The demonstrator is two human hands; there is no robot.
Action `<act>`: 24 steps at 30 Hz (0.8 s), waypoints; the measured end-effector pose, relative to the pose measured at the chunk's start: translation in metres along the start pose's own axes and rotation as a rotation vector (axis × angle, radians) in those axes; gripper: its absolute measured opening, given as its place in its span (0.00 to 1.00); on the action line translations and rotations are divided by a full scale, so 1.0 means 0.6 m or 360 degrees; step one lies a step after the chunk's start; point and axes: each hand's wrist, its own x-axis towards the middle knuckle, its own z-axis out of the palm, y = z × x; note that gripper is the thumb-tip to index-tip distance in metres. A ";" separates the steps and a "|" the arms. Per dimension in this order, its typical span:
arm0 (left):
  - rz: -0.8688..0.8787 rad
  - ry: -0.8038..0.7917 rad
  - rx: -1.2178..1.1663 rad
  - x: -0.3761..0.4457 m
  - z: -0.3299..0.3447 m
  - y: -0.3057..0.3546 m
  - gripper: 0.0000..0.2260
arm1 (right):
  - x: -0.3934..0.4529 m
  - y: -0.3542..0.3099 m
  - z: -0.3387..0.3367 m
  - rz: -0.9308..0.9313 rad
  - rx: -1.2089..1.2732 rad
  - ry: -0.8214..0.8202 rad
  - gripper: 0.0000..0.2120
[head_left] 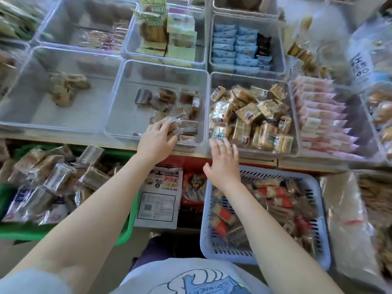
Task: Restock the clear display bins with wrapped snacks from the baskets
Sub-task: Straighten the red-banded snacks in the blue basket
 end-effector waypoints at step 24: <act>0.0692 -0.0817 0.0124 -0.115 0.243 0.322 0.10 | -0.243 0.371 0.104 0.1147 0.0168 -0.0495 0.34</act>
